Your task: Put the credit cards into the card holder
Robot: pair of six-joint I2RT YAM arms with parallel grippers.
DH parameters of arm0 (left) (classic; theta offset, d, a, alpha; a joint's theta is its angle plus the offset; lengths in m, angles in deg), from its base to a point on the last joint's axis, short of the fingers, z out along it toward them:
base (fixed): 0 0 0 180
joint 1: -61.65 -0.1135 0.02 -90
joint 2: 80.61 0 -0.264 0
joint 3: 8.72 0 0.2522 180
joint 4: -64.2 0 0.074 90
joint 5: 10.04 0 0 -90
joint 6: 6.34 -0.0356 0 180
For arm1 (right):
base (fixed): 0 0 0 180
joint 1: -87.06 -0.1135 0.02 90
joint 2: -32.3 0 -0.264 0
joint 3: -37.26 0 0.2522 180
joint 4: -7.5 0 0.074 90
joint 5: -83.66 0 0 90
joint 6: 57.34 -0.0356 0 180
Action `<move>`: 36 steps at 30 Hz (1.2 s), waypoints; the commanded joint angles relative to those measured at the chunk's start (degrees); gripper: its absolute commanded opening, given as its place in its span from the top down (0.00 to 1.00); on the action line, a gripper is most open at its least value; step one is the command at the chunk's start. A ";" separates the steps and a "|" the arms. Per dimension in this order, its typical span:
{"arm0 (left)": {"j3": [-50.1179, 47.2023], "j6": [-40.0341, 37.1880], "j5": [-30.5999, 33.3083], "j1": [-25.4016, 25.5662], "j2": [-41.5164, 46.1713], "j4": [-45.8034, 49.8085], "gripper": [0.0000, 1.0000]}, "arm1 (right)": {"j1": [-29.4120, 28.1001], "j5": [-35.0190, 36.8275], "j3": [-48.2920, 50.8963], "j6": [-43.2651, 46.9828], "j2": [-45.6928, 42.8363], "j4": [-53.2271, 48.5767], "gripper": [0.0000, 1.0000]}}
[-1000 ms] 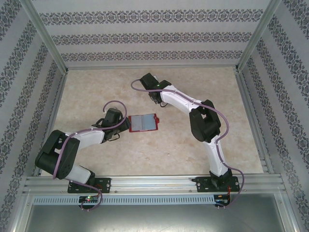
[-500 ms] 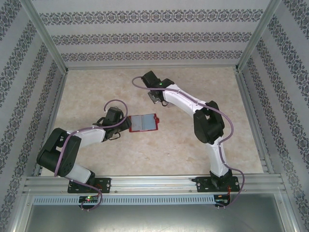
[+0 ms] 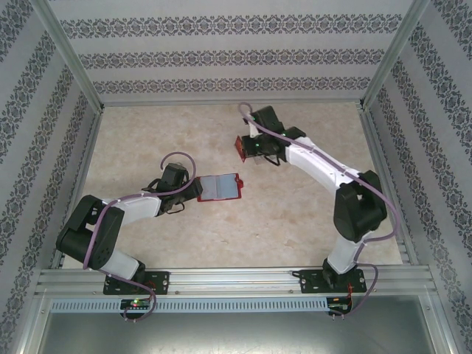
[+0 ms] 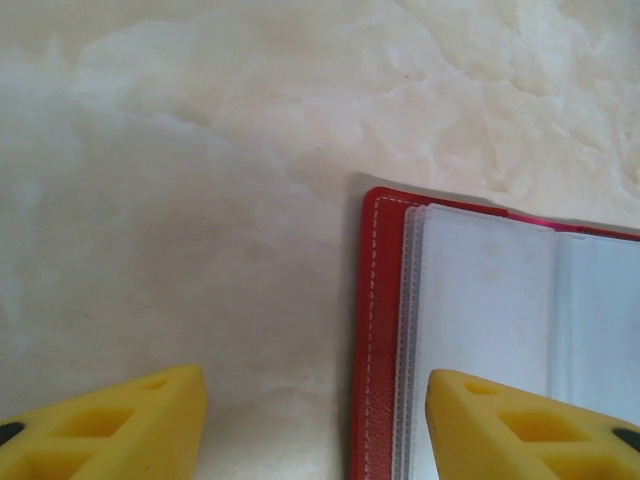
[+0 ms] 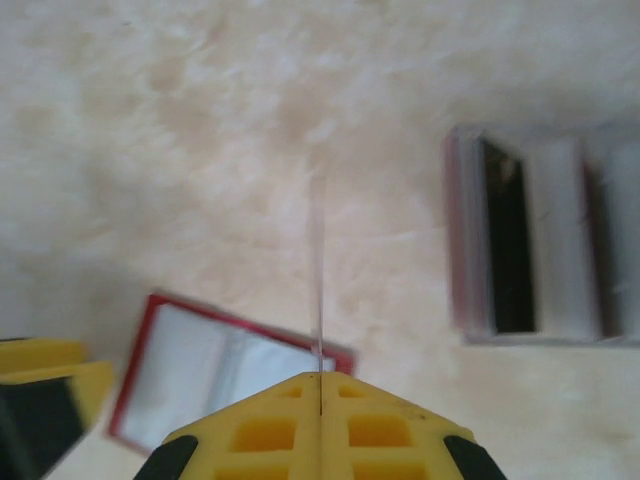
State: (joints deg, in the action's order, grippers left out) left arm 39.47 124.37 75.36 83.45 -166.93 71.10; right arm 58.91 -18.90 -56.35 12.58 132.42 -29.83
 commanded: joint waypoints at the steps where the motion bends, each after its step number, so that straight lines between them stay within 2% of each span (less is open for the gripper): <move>1: 0.24 -1.50 -2.67 0.71 -0.82 -2.69 0.40 | 2.82 -22.72 9.14 -10.91 -1.27 15.18 1.00; 10: 1.08 -1.98 -5.03 0.70 -2.00 -3.19 0.40 | 2.44 -31.61 20.22 -16.70 -0.77 23.45 1.00; 16: 1.99 -0.54 -3.43 0.77 -3.27 -1.07 0.42 | 2.08 -35.72 24.14 -19.37 3.11 29.75 1.00; 20: 2.54 -0.56 -3.37 0.86 -3.50 -0.52 0.44 | 2.48 -35.61 24.73 -19.94 5.79 31.93 1.00; 29: 2.57 1.15 -0.38 0.79 -3.38 1.84 0.58 | 2.65 -35.78 23.00 -22.02 10.99 34.85 1.00; 36: 4.37 0.69 -1.75 0.80 -5.63 2.84 0.63 | 2.56 -35.61 22.24 -23.03 12.87 36.18 1.00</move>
State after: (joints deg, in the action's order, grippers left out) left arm 42.36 124.65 73.32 83.78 -170.96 71.67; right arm 61.34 -53.80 -33.01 -9.49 144.31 4.02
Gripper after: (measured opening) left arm 0.379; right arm 0.066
